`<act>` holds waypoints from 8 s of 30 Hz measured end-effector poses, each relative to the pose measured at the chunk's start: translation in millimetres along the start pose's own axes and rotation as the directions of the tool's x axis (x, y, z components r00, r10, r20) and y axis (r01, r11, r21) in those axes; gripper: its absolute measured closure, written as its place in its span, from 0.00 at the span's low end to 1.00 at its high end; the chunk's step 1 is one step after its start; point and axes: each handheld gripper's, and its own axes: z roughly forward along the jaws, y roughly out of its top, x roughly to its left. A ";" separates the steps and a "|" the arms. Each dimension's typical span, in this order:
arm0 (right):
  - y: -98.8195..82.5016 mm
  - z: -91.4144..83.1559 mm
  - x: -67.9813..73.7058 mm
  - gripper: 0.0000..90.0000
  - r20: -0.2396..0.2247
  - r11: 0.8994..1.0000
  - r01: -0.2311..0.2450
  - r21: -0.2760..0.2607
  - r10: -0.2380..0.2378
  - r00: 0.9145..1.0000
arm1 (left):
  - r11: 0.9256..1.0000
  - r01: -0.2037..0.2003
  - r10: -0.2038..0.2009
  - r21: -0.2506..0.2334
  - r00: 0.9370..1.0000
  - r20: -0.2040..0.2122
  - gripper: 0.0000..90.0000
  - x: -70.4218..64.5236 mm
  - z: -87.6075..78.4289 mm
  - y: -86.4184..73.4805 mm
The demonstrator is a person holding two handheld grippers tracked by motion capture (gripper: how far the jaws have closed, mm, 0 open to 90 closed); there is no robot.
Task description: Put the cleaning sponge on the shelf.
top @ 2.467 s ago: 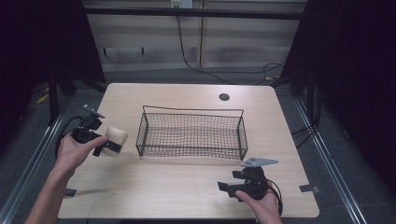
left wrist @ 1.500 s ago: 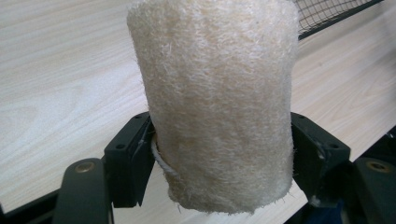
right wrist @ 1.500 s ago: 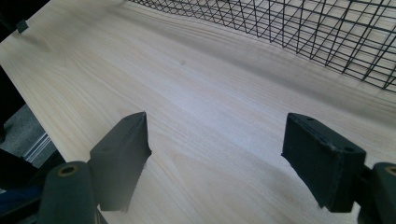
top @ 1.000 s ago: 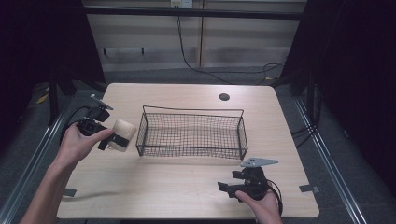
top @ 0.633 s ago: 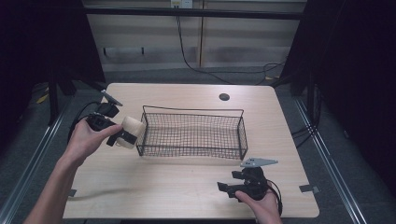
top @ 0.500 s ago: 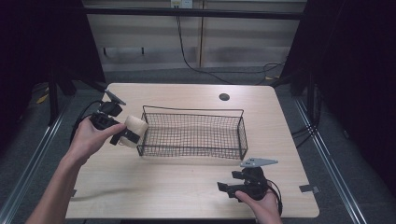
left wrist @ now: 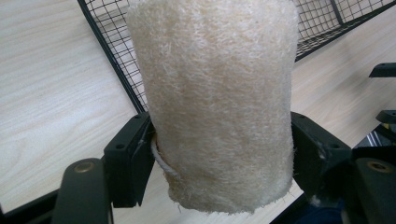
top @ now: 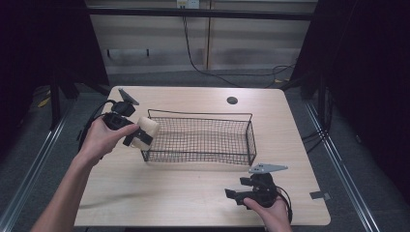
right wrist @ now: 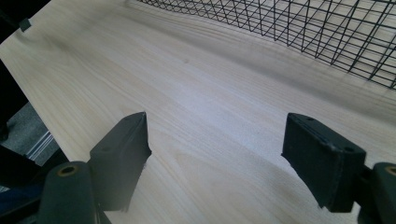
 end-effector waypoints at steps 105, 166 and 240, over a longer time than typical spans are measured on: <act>-0.4 -0.6 1.5 0.25 -0.009 1.000 0.004 0.003 -0.004 1.000 | 0.966 0.248 -0.239 0.067 0.963 -0.123 0.33 1.4 107.3 28.9; -0.1 -0.8 1.2 0.25 -0.008 1.000 0.002 0.003 -0.002 1.000 | 0.975 0.207 -0.202 0.083 0.977 -0.066 0.21 0.4 104.1 28.2; -0.1 -1.3 -0.7 0.25 0.002 1.000 -0.008 -0.003 0.008 1.000 | 0.930 -0.080 0.067 -0.358 0.997 -0.049 0.24 27.9 11.3 -103.8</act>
